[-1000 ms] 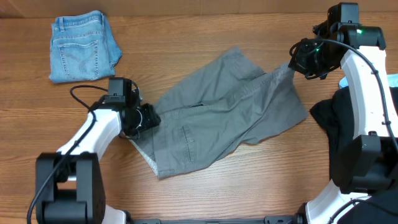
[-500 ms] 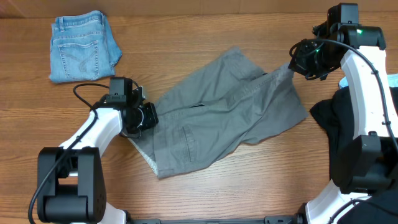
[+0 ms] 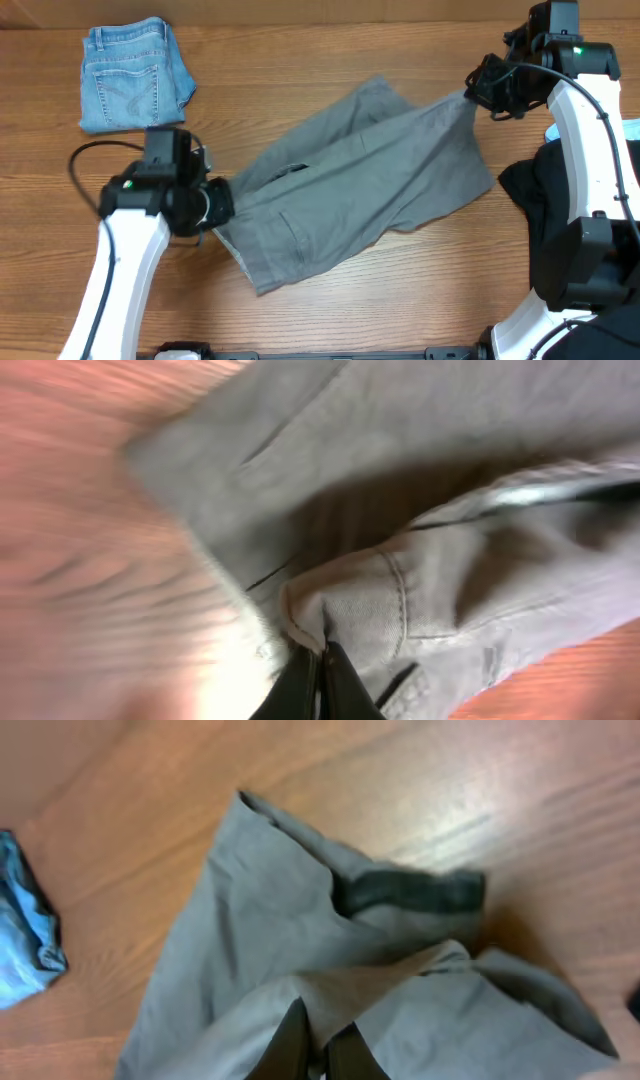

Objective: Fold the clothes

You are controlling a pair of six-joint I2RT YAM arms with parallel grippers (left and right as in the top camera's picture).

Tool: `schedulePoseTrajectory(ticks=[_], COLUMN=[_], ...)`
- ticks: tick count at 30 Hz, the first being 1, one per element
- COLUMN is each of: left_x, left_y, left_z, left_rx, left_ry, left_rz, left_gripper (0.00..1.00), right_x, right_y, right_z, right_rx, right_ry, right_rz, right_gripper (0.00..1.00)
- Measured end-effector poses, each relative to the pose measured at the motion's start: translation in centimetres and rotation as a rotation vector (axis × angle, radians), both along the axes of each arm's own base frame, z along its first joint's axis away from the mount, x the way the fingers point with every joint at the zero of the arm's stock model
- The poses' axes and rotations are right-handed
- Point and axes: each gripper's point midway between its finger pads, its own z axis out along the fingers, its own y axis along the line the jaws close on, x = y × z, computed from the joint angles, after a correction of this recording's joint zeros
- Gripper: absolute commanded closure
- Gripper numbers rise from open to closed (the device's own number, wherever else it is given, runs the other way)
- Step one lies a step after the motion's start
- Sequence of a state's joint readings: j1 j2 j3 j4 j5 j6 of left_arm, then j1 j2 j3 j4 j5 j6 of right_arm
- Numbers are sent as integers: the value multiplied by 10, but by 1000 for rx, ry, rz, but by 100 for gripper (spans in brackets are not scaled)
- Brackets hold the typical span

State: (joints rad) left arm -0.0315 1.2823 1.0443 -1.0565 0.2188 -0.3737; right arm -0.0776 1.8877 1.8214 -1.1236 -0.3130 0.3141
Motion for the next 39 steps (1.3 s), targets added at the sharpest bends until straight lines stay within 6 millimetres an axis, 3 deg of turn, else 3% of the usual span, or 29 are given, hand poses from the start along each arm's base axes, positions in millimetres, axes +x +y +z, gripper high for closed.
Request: schedulePoseTrajectory(ticks=[4, 10, 12, 14, 15, 17, 18, 24, 29, 33, 36, 39], left_x=[-15, -24, -28, -35, -37, -35, -34, -29, -3, 28, 51, 63], left_y=[12, 23, 29, 40, 44, 52, 54, 63, 52, 33, 14, 1], left_z=[12, 6, 4, 2, 2, 2, 2, 2, 5, 1, -17, -47], left_rx=[64, 125, 149, 208, 231, 271, 286, 332, 276, 188, 109, 57], left_ry=[-1, 51, 73, 104, 109, 103, 99, 87, -12, -114, -151, -109], left_rz=[46, 98, 122, 149, 164, 184, 189, 223, 169, 78, -19, -98], left_gripper=[94, 92, 90, 80, 77, 68, 62, 35, 23, 23, 29, 34], right_x=[11, 21, 25, 35, 40, 46, 49, 48, 34, 9, -7, -16], right_y=[11, 31, 36, 39, 39, 37, 36, 28, 14, 1, -3, 2], right_z=[8, 17, 20, 25, 28, 27, 25, 8, -4, -19, -27, -28], right_rx=[30, 60, 60, 42, 34, 23, 13, -28, -43, -39, -32, -10], right_ry=[-59, -119, -146, -195, -218, -245, -257, -233, -153, -24, 49, 79], right_rz=[30, 79, 92, 98, 94, 84, 82, 59, 28, 1, -7, 16], right_gripper=[96, 96, 96, 95, 83, 46, 38, 27, 26, 30, 33, 33])
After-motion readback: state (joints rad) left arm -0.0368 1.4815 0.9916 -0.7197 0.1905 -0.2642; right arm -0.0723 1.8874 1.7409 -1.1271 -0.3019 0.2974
